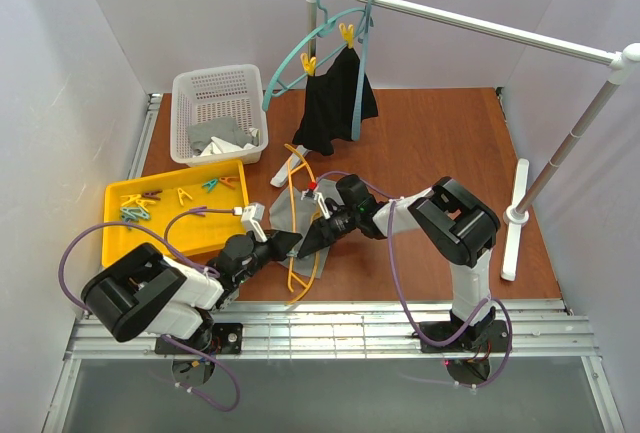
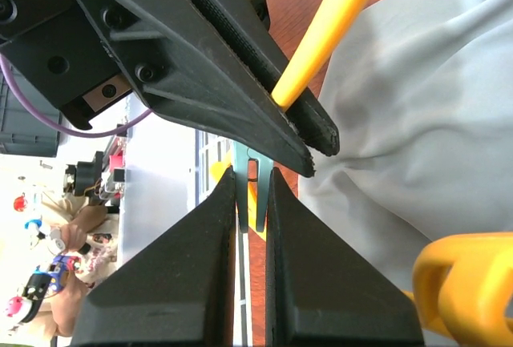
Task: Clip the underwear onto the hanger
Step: Clamp the underwear onto the hanger.
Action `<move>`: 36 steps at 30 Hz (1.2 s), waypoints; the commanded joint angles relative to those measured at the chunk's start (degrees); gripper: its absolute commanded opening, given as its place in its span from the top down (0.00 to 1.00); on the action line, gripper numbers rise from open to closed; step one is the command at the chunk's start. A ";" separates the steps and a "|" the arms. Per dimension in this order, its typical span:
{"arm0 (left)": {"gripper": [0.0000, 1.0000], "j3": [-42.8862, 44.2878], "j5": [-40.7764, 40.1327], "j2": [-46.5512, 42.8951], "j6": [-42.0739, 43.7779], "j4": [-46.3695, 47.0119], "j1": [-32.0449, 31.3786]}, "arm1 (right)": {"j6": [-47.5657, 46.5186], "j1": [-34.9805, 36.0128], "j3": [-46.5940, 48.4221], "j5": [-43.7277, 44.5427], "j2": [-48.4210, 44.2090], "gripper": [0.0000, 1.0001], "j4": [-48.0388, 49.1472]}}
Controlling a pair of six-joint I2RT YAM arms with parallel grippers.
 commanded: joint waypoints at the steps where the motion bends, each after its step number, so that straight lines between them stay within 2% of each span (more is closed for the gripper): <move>1: 1.00 2.36 12.76 -1.45 -1.03 5.82 -1.81 | -4.11 1.28 0.46 2.70 -0.73 0.99 2.32; 2: 0.99 2.45 12.77 -2.25 -0.77 5.21 -1.81 | -4.54 0.93 -0.07 2.70 -1.17 0.99 2.23; 3: 0.80 2.45 12.51 -3.30 -0.33 2.68 -1.81 | -4.64 0.84 -0.25 2.87 -1.87 0.99 2.23; 5: 0.59 2.45 9.89 -7.93 1.94 -1.37 -1.81 | -4.81 0.49 -0.77 2.88 -2.57 0.99 2.15; 6: 0.46 2.88 8.74 -9.53 3.09 -6.09 -1.81 | -4.81 0.31 -1.30 2.96 -2.84 0.99 2.23; 7: 0.37 2.89 7.51 -11.38 4.06 -8.40 -1.81 | -4.90 0.31 -1.65 3.05 -3.45 0.99 2.23; 11: 0.24 3.15 2.59 -19.37 7.84 -15.88 -1.37 | -4.46 0.05 -2.88 3.75 -4.07 0.99 2.23; 16: 0.16 1.49 -1.55 -22.64 8.99 -20.90 -1.28 | -3.58 -0.92 -5.51 6.56 -6.70 0.99 2.32; 17: 0.08 1.13 -1.91 -22.82 9.17 -21.43 -1.20 | -3.58 -1.62 -5.87 6.83 -7.32 0.99 2.32; 22: 0.02 0.60 -4.45 -23.08 10.39 -22.13 -1.11 | -3.41 -4.08 -8.24 7.27 -10.57 0.99 2.41; 26: 0.02 0.69 -6.30 -23.17 12.50 -23.89 -1.11 | -2.97 -5.84 -10.17 8.41 -11.98 0.99 2.32; 30: 0.02 -2.12 -5.43 -22.56 14.96 -19.26 -1.11 | -2.62 -7.95 -12.11 8.94 -13.47 0.99 2.32; 36: 0.16 -4.57 -3.66 -16.67 19.00 -11.86 -2.16 | -2.53 -11.20 -16.32 9.38 -17.59 0.99 2.23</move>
